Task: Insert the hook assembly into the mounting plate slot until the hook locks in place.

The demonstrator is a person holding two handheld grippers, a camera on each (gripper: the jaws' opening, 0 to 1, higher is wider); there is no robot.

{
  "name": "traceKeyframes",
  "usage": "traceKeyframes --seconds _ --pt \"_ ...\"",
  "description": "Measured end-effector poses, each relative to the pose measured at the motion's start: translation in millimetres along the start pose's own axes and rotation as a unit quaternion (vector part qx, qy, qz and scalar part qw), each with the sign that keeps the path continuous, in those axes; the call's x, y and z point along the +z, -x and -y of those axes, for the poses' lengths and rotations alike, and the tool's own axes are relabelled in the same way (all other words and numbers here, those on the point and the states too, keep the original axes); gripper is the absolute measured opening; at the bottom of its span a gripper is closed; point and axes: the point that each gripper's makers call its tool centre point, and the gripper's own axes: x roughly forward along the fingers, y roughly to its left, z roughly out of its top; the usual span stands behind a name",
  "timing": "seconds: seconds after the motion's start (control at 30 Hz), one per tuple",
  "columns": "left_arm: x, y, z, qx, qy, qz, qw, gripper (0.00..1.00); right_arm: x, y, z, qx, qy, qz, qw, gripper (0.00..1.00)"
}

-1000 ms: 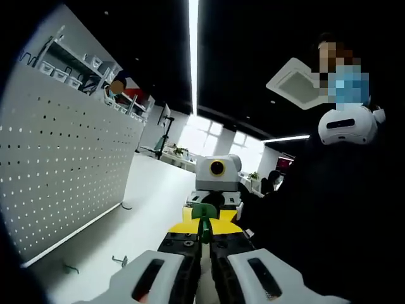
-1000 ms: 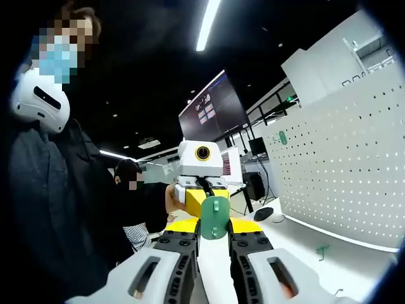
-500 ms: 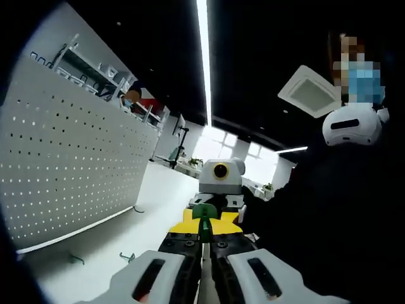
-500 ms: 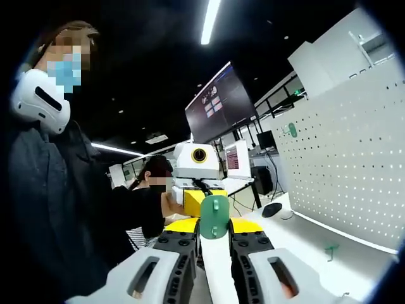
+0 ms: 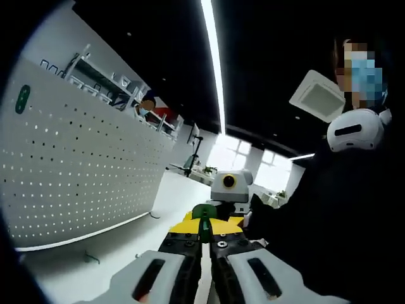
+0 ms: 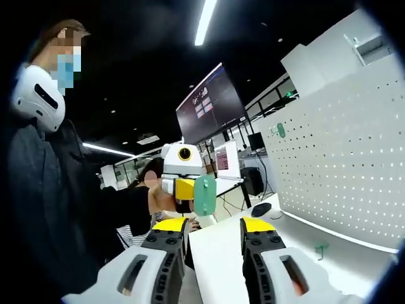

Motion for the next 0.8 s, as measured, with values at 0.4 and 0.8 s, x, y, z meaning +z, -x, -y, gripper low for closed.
traceKeyframes --seconds 0.4,0.8 --pt "9.1 -0.6 -10.8 0.041 -0.025 0.006 0.9988 0.03 7.9 14.0 12.8 -0.030 0.014 0.012 0.9994 0.39" --pt "21.3 4.7 -31.9 0.085 -0.042 0.019 0.9953 0.03 13.0 22.7 24.2 -0.043 0.022 0.015 0.9987 0.39"
